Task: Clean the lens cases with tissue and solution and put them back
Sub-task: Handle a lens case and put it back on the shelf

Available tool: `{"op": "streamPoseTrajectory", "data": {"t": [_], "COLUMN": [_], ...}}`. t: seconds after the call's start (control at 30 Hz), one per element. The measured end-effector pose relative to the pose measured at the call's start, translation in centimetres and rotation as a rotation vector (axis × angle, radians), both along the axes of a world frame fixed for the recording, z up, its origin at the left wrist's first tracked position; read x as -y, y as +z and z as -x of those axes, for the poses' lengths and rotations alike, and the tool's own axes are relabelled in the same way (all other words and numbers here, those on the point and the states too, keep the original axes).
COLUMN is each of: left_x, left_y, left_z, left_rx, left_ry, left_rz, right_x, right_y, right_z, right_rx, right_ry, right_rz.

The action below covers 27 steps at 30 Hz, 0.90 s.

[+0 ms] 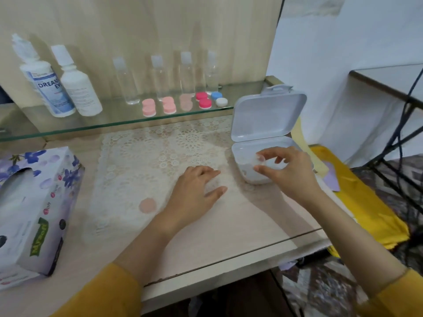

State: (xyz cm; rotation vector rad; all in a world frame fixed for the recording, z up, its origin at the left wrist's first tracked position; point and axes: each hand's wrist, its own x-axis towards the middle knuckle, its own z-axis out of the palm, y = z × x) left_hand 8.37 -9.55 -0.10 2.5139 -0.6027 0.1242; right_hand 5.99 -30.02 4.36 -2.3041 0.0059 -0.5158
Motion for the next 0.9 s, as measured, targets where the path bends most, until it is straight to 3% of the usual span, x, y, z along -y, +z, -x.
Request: {"op": "streamPoseTrajectory", "data": {"t": [0.13, 0.33, 0.57, 0.9], "left_x": [1.0, 0.9, 0.8, 0.7], "left_y": [-1.0, -1.3, -1.4, -1.5], "left_z": [-0.1, -0.1, 0.0, 0.0], "left_rx": [0.046, 0.040, 0.034, 0.045], "left_ry": [0.007, -0.003, -0.013, -0.015], "left_rz": [-0.105, -0.106, -0.114, -0.105], "right_x": [1.8, 2.7, 2.2, 2.1], "right_y": [0.1, -0.7, -2.3, -2.6], "right_z": [-0.8, -2.1, -2.4, -2.6], "right_rx": [0.019, 0.049, 0.325, 0.404], "right_ry": [-0.064, -0.115, -0.097, -0.092], "right_rz": [0.055, 0.204, 0.493, 0.496]}}
